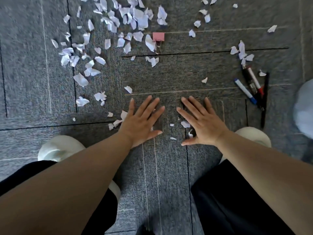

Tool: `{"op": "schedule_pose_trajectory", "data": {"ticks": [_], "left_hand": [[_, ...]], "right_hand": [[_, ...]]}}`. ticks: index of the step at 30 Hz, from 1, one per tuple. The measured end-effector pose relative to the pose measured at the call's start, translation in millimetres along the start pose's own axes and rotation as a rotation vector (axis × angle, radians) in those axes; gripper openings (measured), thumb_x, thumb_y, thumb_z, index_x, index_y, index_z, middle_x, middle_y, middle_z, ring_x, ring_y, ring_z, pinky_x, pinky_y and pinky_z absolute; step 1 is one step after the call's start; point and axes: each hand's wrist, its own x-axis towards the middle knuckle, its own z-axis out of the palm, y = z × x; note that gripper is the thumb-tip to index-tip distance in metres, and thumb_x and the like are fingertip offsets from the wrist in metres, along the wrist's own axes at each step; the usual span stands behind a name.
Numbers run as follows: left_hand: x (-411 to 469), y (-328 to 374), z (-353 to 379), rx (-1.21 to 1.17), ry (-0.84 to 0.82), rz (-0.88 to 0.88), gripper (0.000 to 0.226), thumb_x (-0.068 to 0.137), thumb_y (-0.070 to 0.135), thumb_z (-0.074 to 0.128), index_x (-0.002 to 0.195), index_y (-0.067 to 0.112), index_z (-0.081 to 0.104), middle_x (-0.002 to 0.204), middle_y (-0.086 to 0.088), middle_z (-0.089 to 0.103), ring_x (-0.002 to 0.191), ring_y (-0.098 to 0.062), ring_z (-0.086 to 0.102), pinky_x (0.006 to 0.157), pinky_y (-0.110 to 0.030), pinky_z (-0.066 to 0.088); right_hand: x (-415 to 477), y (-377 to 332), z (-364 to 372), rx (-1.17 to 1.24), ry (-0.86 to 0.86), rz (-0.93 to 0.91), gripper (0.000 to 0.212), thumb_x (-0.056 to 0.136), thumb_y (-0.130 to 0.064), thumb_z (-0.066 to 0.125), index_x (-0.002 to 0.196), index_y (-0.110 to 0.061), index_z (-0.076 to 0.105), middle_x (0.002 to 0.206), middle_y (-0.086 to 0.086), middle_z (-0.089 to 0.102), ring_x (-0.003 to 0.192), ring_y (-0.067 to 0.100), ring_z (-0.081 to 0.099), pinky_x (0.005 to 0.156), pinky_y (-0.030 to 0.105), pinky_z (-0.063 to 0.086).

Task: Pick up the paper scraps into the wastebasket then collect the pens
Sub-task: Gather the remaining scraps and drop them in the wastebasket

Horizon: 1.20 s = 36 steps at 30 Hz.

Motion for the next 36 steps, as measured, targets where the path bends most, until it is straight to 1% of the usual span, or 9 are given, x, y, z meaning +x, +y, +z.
{"op": "schedule_pose_trajectory", "data": {"ticks": [4,8,11,16,21,25,27,33,36], "left_hand": [[17.6,-23.4,-18.5,0.033,0.093,-0.102,0.068,0.087,0.058,0.011,0.142,0.024,-0.009,0.154,-0.004,-0.011,0.137,-0.020,-0.019,0.103,-0.057,-0.013],[25.5,-56.5,-40.6,0.003,0.067,-0.272,0.065,0.092,0.053,0.013,0.141,0.023,-0.017,0.148,0.001,-0.027,0.135,-0.019,-0.026,0.104,-0.056,-0.015],[18.1,-71.9,-47.1,-0.041,0.104,-0.266,0.069,0.089,0.059,0.009,0.143,0.023,-0.014,0.152,-0.003,-0.019,0.138,-0.020,-0.020,0.106,-0.054,-0.015],[-19.6,-62.2,-18.3,0.099,0.058,0.134,0.083,0.079,0.075,0.001,0.144,0.024,-0.002,0.153,0.000,-0.001,0.139,-0.019,-0.005,0.110,-0.053,-0.016],[-21.8,-67.4,-1.2,0.094,0.022,0.015,0.077,0.085,0.069,0.001,0.143,0.021,0.013,0.151,-0.009,0.019,0.138,-0.024,0.011,0.110,-0.055,-0.008],[6.3,-74.8,-22.5,0.020,0.099,-0.208,0.070,0.086,0.063,0.007,0.140,0.025,-0.017,0.150,-0.002,-0.019,0.138,-0.021,-0.019,0.105,-0.054,-0.012],[12.6,-78.7,-32.3,0.000,0.107,-0.252,0.070,0.086,0.061,0.013,0.135,0.025,-0.022,0.150,-0.002,-0.023,0.138,-0.021,-0.022,0.104,-0.052,-0.016],[-28.5,-96.2,-19.7,0.029,0.128,-0.123,0.079,0.082,0.071,0.001,0.144,0.023,0.001,0.154,-0.005,0.001,0.141,-0.024,-0.001,0.106,-0.060,-0.001],[-51.7,-103.4,-0.9,0.093,-0.005,0.024,0.077,0.085,0.070,0.007,0.143,0.020,0.017,0.149,-0.007,0.015,0.138,-0.027,0.014,0.107,-0.063,0.008]], "right_hand": [[44.3,2.7,-27.1,0.057,0.141,0.100,0.096,0.074,-0.079,0.027,0.147,-0.022,0.001,0.156,0.009,-0.002,0.142,0.029,-0.006,0.111,0.051,-0.006],[70.3,6.4,-53.8,0.177,0.224,0.382,0.088,0.082,-0.070,0.025,0.147,-0.021,-0.007,0.155,0.007,-0.014,0.141,0.028,-0.014,0.110,0.046,-0.011],[56.7,1.0,-50.9,0.129,0.232,0.211,0.094,0.076,-0.079,0.016,0.146,-0.022,-0.009,0.154,0.006,-0.015,0.141,0.029,-0.009,0.112,0.047,-0.008],[22.0,-14.9,-11.5,-0.059,0.075,-0.183,0.110,0.061,-0.091,0.019,0.147,-0.024,-0.003,0.154,0.003,-0.002,0.140,0.028,-0.002,0.111,0.050,-0.005],[45.2,-16.1,-14.6,-0.034,0.137,-0.046,0.093,0.074,-0.082,0.018,0.146,-0.025,0.005,0.154,0.006,0.007,0.140,0.034,0.011,0.111,0.060,0.000],[78.8,-9.8,-51.5,0.087,0.216,0.261,0.079,0.085,-0.066,0.024,0.147,-0.024,0.000,0.156,0.008,-0.008,0.142,0.031,-0.007,0.112,0.054,-0.006],[82.5,-7.5,-58.9,0.130,0.253,0.345,0.075,0.089,-0.062,0.025,0.147,-0.024,-0.002,0.155,0.007,-0.012,0.142,0.029,-0.011,0.113,0.051,-0.005],[69.7,-35.6,-33.2,-0.026,0.161,-0.043,0.090,0.075,-0.080,0.016,0.145,-0.024,0.007,0.153,0.003,0.005,0.139,0.029,0.005,0.106,0.062,0.004],[73.8,-27.4,-30.8,-0.006,0.209,0.096,0.085,0.079,-0.076,0.018,0.145,-0.023,0.011,0.153,0.005,0.007,0.139,0.030,0.007,0.106,0.062,0.004]]}}
